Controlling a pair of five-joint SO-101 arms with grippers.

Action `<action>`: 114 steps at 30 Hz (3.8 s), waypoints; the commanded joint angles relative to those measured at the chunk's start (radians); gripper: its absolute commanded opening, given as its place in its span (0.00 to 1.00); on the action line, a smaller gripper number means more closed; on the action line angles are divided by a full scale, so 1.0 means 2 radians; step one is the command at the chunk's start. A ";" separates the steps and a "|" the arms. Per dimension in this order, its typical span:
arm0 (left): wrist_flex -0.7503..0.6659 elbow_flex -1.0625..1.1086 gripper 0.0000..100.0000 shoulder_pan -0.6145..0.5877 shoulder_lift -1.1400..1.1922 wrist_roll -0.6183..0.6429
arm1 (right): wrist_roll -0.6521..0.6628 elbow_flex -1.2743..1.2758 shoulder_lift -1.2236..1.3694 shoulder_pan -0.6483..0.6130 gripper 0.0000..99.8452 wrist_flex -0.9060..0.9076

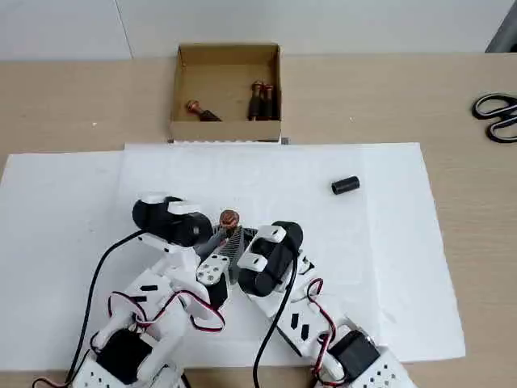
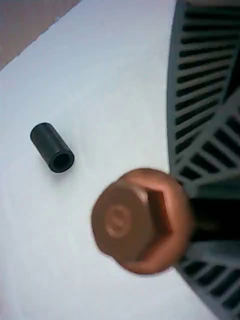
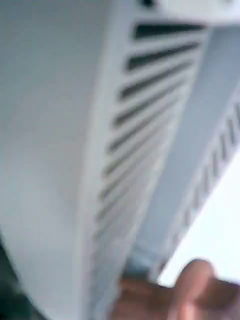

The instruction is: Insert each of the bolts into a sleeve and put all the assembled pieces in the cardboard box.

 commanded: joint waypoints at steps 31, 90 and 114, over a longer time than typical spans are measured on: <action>0.017 -0.053 0.17 -0.111 -0.001 -0.088 | 0.005 -0.002 -0.010 0.012 0.00 -0.016; 0.123 -0.076 0.01 -0.279 -0.001 -0.080 | -0.130 -0.476 0.524 0.201 0.00 0.033; 0.122 -0.076 0.01 -0.278 -0.001 -0.077 | -0.064 -1.135 1.157 0.197 0.00 0.044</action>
